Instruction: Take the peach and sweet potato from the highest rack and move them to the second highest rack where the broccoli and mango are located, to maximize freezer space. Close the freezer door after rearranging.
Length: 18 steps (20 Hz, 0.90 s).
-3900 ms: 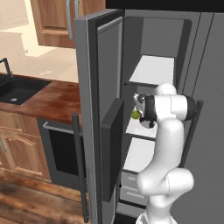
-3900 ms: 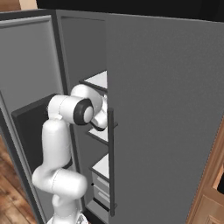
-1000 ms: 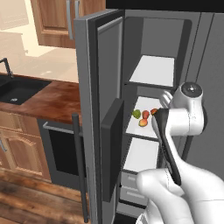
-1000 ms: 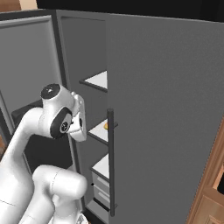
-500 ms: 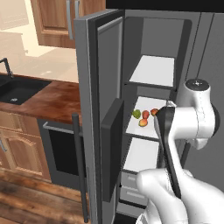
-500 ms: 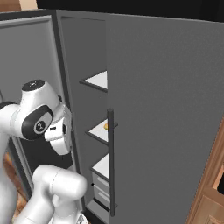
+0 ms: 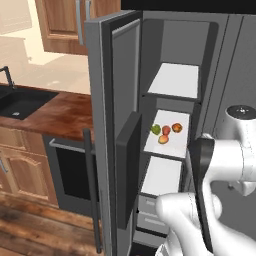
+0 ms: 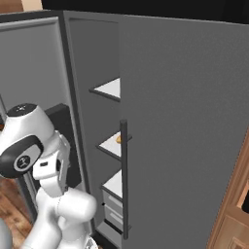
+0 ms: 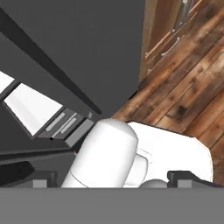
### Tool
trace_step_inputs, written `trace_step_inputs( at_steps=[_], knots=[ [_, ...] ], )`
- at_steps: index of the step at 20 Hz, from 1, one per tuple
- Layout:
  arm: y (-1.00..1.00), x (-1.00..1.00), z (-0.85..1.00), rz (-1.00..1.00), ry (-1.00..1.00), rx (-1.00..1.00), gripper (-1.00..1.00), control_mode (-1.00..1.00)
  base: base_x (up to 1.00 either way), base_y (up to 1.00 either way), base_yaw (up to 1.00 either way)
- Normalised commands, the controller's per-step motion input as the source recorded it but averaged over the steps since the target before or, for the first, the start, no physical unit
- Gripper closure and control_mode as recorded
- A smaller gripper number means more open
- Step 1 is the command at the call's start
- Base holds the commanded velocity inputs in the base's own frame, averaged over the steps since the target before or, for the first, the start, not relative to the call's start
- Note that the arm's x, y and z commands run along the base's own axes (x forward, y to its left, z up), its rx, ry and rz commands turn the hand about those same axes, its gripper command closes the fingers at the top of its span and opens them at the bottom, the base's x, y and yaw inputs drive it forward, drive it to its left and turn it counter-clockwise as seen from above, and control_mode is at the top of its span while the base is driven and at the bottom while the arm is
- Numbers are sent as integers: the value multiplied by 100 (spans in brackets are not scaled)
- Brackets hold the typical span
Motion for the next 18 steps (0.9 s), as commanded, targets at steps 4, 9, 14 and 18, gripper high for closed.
trace_step_inputs(
  at_steps=[4,9,14,18],
  knots=[
    [0,0,0,0,0,0,-100,100,-80,53,-30],
    [0,0,0,0,0,0,-100,100,-61,98,-54],
    [0,0,0,0,0,0,-100,100,-51,100,-59],
    [0,0,0,0,0,0,-100,100,-40,100,-58]
  ],
)
